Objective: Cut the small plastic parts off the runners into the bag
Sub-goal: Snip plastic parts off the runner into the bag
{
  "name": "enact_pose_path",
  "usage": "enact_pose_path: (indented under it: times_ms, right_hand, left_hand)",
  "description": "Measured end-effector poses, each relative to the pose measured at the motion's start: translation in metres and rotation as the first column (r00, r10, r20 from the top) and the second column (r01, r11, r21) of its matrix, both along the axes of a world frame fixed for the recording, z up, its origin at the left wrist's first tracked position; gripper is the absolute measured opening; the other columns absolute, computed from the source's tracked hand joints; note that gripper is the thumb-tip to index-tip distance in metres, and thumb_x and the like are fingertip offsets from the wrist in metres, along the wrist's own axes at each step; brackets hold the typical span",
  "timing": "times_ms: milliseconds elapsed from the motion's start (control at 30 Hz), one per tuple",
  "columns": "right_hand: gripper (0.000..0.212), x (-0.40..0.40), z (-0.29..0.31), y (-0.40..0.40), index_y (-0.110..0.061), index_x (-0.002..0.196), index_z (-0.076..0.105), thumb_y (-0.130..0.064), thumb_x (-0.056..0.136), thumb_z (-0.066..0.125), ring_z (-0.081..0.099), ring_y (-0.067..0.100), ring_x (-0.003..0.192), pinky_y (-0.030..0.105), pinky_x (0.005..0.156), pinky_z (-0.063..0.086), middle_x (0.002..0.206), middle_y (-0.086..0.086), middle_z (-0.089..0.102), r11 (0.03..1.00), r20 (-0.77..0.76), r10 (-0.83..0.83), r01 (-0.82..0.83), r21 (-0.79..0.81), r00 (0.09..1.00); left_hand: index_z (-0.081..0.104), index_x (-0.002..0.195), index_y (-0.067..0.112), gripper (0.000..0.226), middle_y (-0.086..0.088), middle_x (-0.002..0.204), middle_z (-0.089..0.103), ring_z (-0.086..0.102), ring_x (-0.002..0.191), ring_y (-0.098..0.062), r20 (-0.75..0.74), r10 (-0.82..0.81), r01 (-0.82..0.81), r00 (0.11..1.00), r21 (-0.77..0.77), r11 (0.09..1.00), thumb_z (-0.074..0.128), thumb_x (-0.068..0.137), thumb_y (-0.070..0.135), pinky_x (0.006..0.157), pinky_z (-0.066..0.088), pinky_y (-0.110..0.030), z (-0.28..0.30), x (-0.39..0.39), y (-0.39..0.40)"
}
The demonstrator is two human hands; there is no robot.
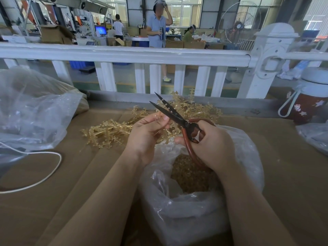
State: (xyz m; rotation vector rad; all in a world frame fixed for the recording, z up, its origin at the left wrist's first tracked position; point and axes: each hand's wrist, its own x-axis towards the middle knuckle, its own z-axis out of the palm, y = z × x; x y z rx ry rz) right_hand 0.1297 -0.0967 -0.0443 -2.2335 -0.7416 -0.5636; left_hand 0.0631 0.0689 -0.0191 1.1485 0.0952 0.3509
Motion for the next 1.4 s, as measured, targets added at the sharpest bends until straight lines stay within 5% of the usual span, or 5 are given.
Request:
enact_pose_path:
  times_ms: [233, 467, 733, 1133, 1400]
  right_hand:
    - [0.065, -0.002, 0.001, 0.000, -0.030, 0.081, 0.065, -0.091, 0.062, 0.055, 0.055, -0.005, 0.061, 0.009, 0.051, 0.030, 0.064, -0.022, 0.056, 1.000, -0.014, 0.012, -0.011, 0.015, 1.000]
    - [0.056, -0.004, 0.003, 0.000, -0.037, 0.081, 0.058, -0.090, 0.063, 0.054, 0.056, -0.005, 0.063, 0.010, 0.049, 0.032, 0.065, -0.025, 0.054, 1.000, -0.028, 0.026, -0.026, 0.001, 0.999]
    - [0.069, 0.001, -0.002, 0.000, -0.025, 0.089, 0.069, -0.089, 0.067, 0.054, 0.061, 0.006, 0.066, 0.026, 0.060, 0.055, 0.077, -0.014, 0.068, 1.000, 0.044, 0.004, -0.004, -0.010, 0.999]
    - [0.065, 0.004, -0.003, -0.003, -0.033, 0.083, 0.064, -0.094, 0.064, 0.052, 0.053, -0.009, 0.062, 0.009, 0.055, 0.037, 0.067, -0.028, 0.055, 1.000, 0.015, 0.020, -0.020, -0.003, 1.000]
    - [0.056, 0.002, -0.002, -0.003, -0.047, 0.085, 0.054, -0.097, 0.061, 0.049, 0.054, -0.011, 0.065, 0.009, 0.055, 0.033, 0.067, -0.033, 0.052, 0.999, -0.024, 0.039, -0.039, -0.005, 0.999]
  left_hand:
    - [0.074, 0.076, 0.020, 0.002, 0.003, 0.077, 0.069, 0.059, 0.072, -0.008, -0.010, -0.018, 0.018, 1.000, 0.002, 1.000, 0.072, 0.074, 0.020, 0.072, 0.042, -0.025, -0.002, 0.001, 0.001]
    - [0.074, 0.083, 0.015, 0.012, 0.001, 0.081, 0.072, 0.062, 0.070, -0.007, 0.028, -0.031, 0.031, 0.999, -0.003, 1.000, 0.072, 0.072, 0.016, 0.058, 0.048, -0.011, -0.002, 0.000, 0.000]
    - [0.078, 0.078, 0.020, 0.007, 0.005, 0.078, 0.072, 0.059, 0.075, -0.007, 0.057, -0.064, 0.059, 0.996, 0.080, 0.995, 0.072, 0.074, 0.017, 0.065, 0.048, -0.015, -0.005, 0.001, 0.003]
    - [0.071, 0.082, 0.018, 0.006, -0.003, 0.084, 0.069, 0.057, 0.081, -0.021, 0.204, 0.038, -0.081, 0.978, 0.208, 0.975, 0.066, 0.084, 0.015, 0.081, 0.043, -0.035, -0.010, 0.002, 0.010]
    - [0.069, 0.086, 0.014, 0.012, 0.007, 0.078, 0.069, 0.060, 0.074, -0.006, 0.252, -0.012, -0.062, 0.968, 0.282, 0.957, 0.060, 0.093, 0.010, 0.078, 0.048, -0.020, -0.011, 0.004, 0.008]
